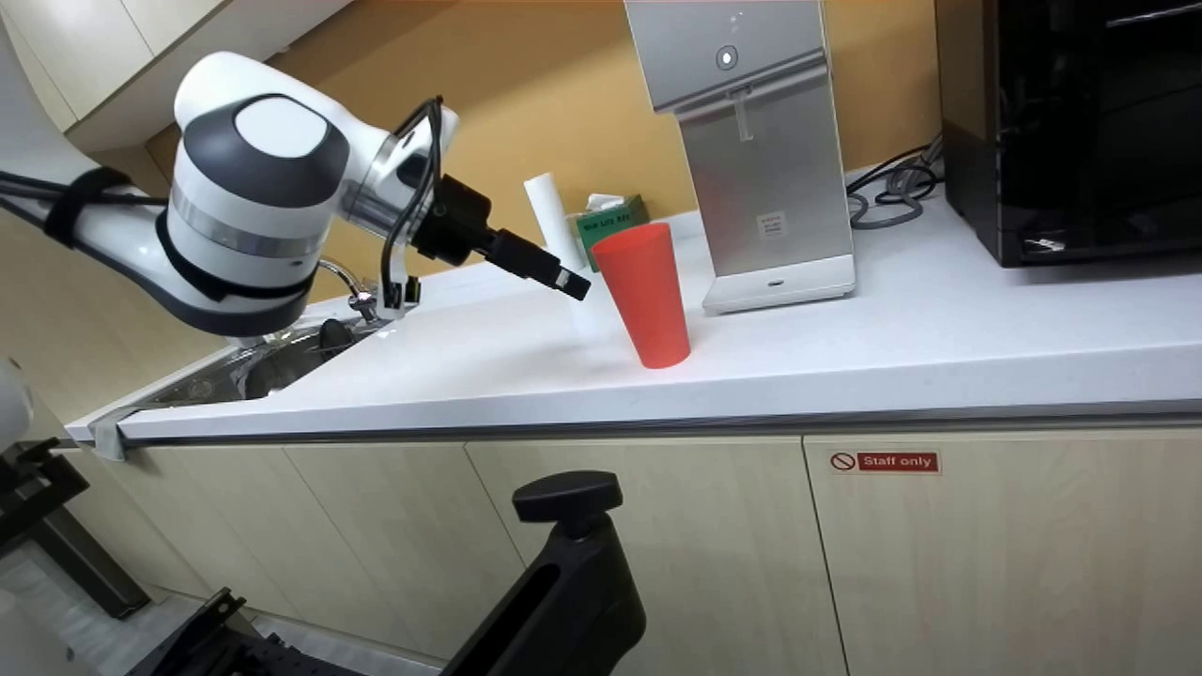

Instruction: Put the orange cup under the dispenser

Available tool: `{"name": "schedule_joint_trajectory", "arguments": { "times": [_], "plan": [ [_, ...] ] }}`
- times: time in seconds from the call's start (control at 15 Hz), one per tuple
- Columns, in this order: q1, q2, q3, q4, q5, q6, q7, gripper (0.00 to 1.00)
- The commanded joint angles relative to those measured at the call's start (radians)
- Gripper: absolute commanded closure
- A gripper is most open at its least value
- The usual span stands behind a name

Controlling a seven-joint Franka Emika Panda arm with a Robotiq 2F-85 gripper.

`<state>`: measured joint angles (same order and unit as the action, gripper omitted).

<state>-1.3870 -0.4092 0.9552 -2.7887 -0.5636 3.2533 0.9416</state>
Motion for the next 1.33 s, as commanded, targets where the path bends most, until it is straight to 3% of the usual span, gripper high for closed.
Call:
{"name": "schedule_joint_trajectory", "arguments": {
  "times": [0.0, 0.4, 0.8, 0.87, 1.2, 1.27],
  "plan": [
    [-0.106, -0.074, 0.124, 0.0, 0.018, 0.052, 0.071, 0.0],
    [-0.299, -0.179, 0.345, 0.001, 0.11, 0.126, 0.106, 0.0],
    [-0.457, -0.311, 0.555, 0.001, 0.292, 0.258, 0.126, 0.0],
    [-0.401, -0.28, 0.561, 0.01, 0.46, 0.203, -0.002, 0.0],
    [-0.439, -0.313, 0.701, 0.04, 0.736, 0.2, -0.107, 0.0],
    [-0.446, -0.321, 0.722, 0.045, 0.765, 0.2, -0.115, 0.25]
  ]
}}
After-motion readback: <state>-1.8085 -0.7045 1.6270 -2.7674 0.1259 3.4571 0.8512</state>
